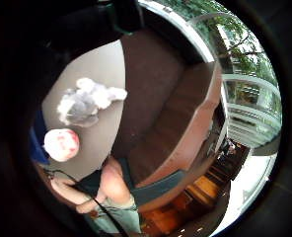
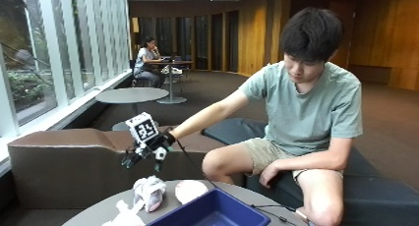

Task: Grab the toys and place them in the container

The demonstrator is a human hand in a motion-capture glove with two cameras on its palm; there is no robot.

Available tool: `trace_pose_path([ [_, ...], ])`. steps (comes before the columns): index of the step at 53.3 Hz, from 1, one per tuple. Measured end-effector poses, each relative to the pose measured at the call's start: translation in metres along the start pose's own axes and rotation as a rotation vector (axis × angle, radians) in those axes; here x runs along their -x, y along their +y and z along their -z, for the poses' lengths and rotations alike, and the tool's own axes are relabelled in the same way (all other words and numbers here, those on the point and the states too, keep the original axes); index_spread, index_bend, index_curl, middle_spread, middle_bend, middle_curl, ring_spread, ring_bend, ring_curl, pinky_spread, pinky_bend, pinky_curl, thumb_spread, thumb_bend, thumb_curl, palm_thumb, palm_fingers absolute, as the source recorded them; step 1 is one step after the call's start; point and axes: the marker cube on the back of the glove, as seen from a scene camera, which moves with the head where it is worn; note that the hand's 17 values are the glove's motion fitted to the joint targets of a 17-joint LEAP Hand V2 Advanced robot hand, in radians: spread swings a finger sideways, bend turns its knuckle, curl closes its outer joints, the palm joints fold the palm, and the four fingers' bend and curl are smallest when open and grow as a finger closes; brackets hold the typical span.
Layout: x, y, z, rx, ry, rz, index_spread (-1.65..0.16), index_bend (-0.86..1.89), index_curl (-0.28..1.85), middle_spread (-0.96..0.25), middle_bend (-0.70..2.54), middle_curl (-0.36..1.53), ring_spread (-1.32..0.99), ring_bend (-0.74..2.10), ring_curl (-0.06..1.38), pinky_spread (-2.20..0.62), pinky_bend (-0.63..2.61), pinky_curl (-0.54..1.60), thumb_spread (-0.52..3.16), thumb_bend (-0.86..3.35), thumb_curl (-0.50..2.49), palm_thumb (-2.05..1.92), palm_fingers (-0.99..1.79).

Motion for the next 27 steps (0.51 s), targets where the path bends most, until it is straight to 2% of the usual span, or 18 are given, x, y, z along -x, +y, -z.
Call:
trace_pose_path([
  [7, -0.018, -0.007, -0.085, 0.137, 0.005, -0.045, -0.27, 0.12, 0.22, -0.13, 0.11, 0.23, -0.02, 0.27, 0.24, 0.04, 0.91, 0.38, 1.33, -0.03, 0.23, -0.03, -0.21],
  [12, -0.02, -0.01, -0.123, 0.211, 0.022, -0.094, -0.28, 0.12, 0.23, -0.08, 0.06, 0.21, 0.01, 0.2, 0.23, 0.06, 1.0, 0.4, 1.26, -0.03, 0.24, -0.03, -0.24],
  [17, -0.015, -0.013, -0.14, 0.132, 0.001, -0.106, -0.28, 0.13, 0.23, -0.05, 0.04, 0.18, 0.04, 0.19, 0.23, 0.06, 1.08, 0.42, 1.23, 0.0, 0.26, 0.02, -0.22],
  [21, -0.011, -0.014, -0.146, 0.056, 0.012, -0.099, -0.28, 0.32, 0.29, -0.03, 0.04, 0.15, 0.04, 0.22, 0.24, 0.03, 1.1, 0.42, 1.29, 0.09, 0.31, 0.21, 0.0],
  [22, -0.01, -0.014, -0.147, 0.052, 0.021, -0.099, -0.28, 0.37, 0.31, -0.03, 0.08, 0.15, 0.03, 0.31, 0.26, -0.01, 1.08, 0.41, 1.31, 0.13, 0.33, 0.27, 0.15],
  [24, -0.007, -0.012, -0.15, 0.046, 0.018, -0.099, -0.27, 0.39, 0.3, -0.04, 0.1, 0.14, 0.01, 0.37, 0.25, -0.06, 1.06, 0.38, 1.33, 0.16, 0.35, 0.33, 0.26],
  [25, -0.006, -0.011, -0.151, 0.042, -0.004, -0.103, -0.27, 0.33, 0.29, -0.06, 0.17, 0.15, -0.05, 0.53, 0.3, -0.14, 1.11, 0.4, 1.34, 0.19, 0.37, 0.39, 0.52],
  [26, -0.003, -0.01, -0.152, 0.039, -0.044, -0.11, -0.26, 0.29, 0.27, -0.07, 0.2, 0.16, -0.07, 0.59, 0.29, -0.17, 1.09, 0.37, 1.34, 0.21, 0.38, 0.43, 0.61],
  [27, 0.001, -0.009, -0.152, 0.036, -0.096, -0.12, -0.26, 0.27, 0.27, -0.08, 0.18, 0.16, -0.09, 0.61, 0.29, -0.19, 1.08, 0.36, 1.34, 0.22, 0.39, 0.45, 0.62],
])
